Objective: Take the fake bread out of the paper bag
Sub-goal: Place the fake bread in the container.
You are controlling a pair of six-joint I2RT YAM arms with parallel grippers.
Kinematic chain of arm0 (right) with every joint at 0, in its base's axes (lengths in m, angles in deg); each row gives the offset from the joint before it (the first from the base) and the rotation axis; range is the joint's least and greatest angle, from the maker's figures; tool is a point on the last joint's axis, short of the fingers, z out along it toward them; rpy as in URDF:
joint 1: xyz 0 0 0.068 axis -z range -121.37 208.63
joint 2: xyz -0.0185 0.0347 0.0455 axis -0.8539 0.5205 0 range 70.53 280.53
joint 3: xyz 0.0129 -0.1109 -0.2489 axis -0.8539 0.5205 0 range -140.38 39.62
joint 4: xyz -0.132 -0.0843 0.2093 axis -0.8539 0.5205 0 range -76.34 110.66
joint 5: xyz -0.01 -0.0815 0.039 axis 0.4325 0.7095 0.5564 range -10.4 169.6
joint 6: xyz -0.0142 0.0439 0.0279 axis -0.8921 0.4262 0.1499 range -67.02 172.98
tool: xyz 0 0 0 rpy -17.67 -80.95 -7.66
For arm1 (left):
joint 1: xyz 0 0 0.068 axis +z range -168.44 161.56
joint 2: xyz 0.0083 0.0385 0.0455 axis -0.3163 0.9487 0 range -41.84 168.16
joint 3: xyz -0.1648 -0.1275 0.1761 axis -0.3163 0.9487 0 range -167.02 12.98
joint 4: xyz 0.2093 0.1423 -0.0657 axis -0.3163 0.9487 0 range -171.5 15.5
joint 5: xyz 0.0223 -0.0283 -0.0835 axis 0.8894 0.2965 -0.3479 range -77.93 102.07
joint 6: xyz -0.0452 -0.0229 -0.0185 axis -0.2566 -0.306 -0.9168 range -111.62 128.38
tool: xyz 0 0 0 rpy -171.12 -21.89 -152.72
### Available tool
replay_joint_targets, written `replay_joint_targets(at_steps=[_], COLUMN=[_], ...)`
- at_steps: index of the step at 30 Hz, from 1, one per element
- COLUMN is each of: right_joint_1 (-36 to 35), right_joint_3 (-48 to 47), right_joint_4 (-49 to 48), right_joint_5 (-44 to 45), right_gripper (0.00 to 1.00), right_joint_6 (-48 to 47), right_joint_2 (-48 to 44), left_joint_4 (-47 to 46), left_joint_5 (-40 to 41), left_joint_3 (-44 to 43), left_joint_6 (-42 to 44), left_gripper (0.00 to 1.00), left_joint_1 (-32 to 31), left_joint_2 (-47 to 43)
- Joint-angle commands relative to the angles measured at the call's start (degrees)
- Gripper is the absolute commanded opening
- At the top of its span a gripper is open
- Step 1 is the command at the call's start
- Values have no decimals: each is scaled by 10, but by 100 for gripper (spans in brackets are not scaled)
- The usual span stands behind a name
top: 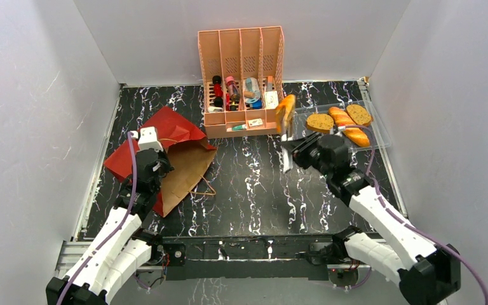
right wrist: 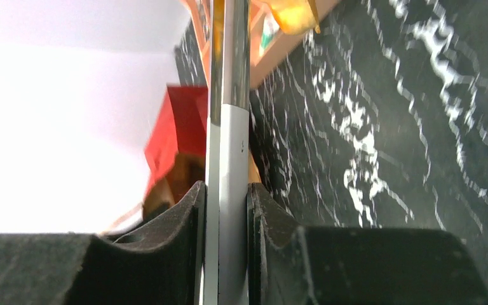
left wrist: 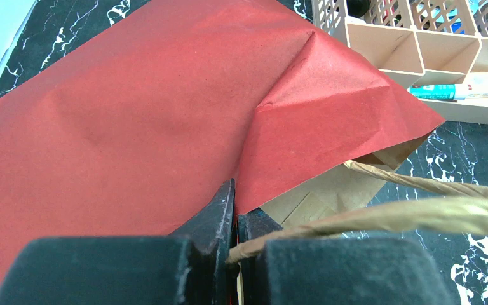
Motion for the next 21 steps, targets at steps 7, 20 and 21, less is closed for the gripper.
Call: replay_joint_targets(at_steps=[7,20,21], right_joint_1=[221,295,298], right_joint_3=[-1,45,49], right_joint_4=[-169,-247,-249], right_joint_5=[-176,-294,-298], right_gripper=[0,0,0], right_joint_6=[-3,-19,-20], right_joint_2=[89,196,201], left_joint_4=[1,-5,-4], left_joint_5=[-4,-6,-7], left_joint_3=[-19,-19,-19], left_joint_6=[-2,0,-1], left_gripper=[0,0,0], left_joint_1=[-1,-1,-1], left_joint_2=[-11,-4,-3])
